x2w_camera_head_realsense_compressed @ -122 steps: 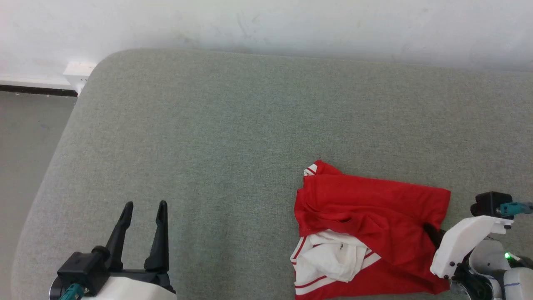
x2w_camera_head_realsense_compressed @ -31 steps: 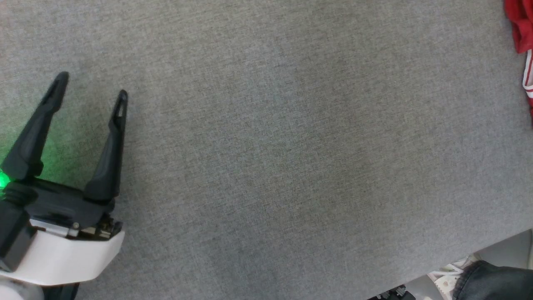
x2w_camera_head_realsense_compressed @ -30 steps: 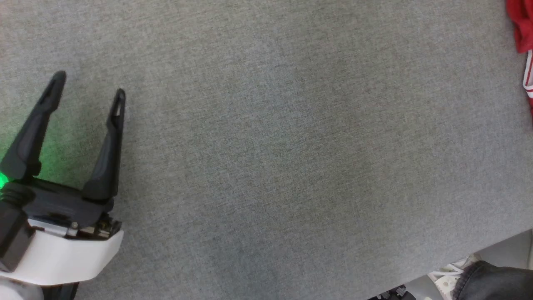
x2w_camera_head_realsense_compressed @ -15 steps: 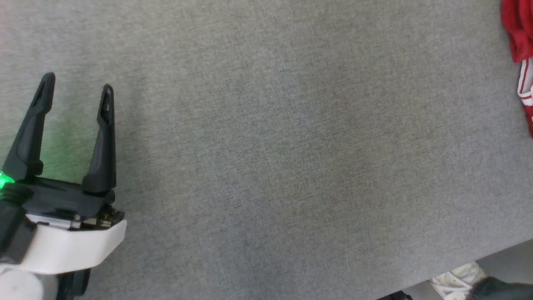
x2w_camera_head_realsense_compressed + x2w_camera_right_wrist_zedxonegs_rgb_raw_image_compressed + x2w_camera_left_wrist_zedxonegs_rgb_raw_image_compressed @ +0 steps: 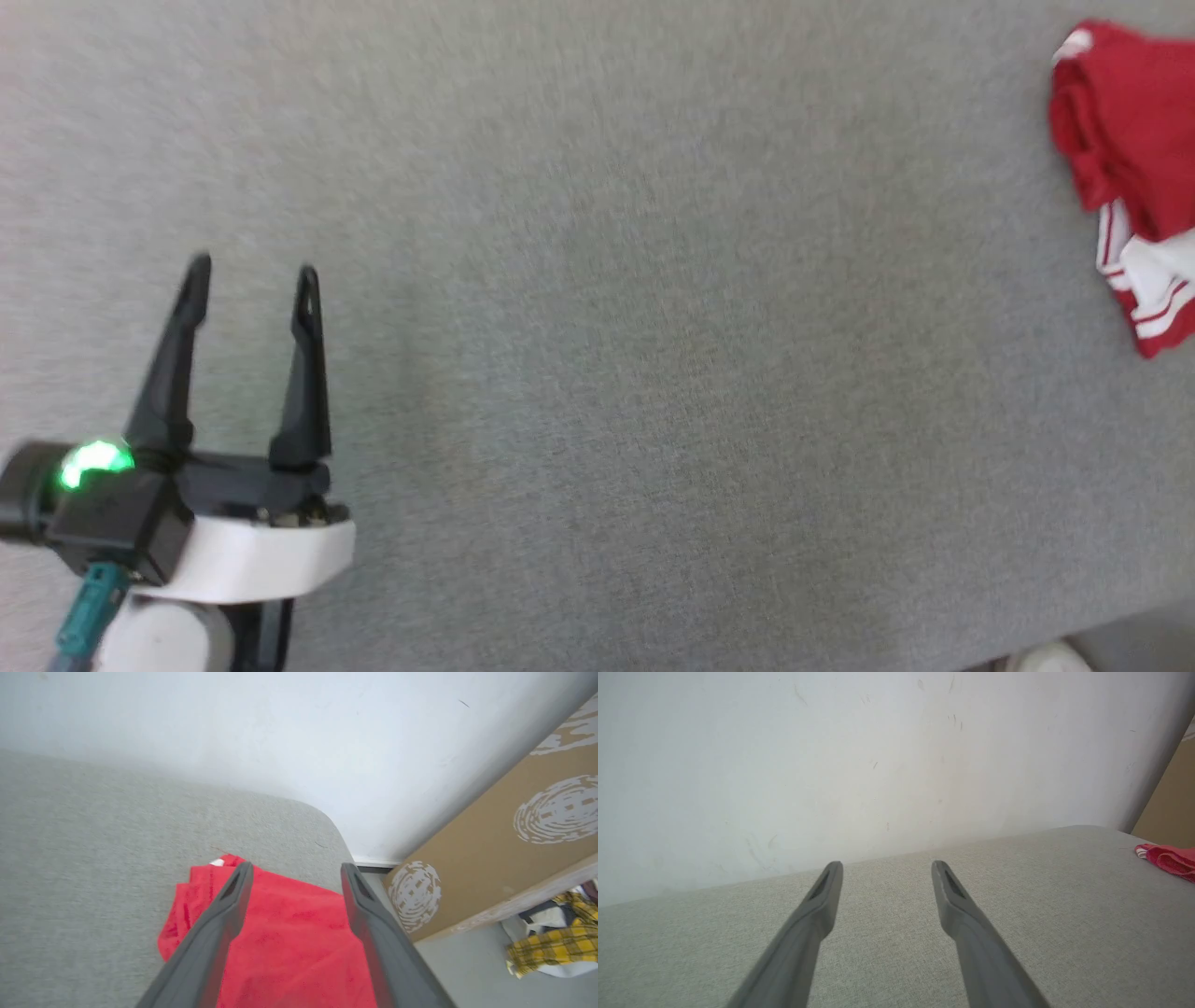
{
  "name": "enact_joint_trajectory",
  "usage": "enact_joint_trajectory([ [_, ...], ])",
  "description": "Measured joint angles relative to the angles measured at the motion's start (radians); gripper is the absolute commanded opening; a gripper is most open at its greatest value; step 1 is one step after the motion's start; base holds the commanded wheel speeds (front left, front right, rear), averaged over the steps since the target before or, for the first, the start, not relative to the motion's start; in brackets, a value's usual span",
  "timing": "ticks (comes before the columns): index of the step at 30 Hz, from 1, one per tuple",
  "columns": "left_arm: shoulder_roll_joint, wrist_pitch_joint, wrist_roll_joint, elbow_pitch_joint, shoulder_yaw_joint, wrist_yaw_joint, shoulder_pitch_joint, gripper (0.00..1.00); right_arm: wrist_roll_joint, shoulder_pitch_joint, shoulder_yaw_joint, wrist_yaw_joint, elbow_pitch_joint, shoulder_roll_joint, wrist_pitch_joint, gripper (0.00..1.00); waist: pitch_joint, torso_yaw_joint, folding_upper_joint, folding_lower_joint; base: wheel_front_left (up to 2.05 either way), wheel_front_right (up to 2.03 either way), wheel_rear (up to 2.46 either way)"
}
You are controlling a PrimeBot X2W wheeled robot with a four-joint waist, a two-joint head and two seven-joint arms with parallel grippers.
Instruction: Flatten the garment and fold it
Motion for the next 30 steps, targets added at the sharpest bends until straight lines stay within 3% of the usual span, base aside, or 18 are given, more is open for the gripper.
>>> enact_joint_trajectory([
  [11, -0.077, -0.023, -0.042, 0.112, -0.028, 0.004, 0.082, 1.0, 0.04, 0.281, -0.077, -0.001, -0.333, 0.253, 0.007, 1.0, -0.222, 0.059, 0.0, -0.0003, 0.0, 0.0, 0.0],
  [18, -0.124, -0.031, -0.045, 0.182, -0.043, 0.008, 0.128, 1.0, 0.026, 0.434, -0.085, -0.001, -0.449, 0.405, -0.03, 1.0, -0.34, 0.116, 0.0, -0.0002, 0.0, 0.0, 0.0],
  [30, -0.189, -0.031, -0.034, 0.245, -0.004, 0.007, 0.198, 1.0, -0.092, 0.592, -0.04, -0.001, -0.439, 0.477, -0.108, 1.0, -0.471, 0.225, 0.0, 0.0, 0.0, 0.0, 0.0],
])
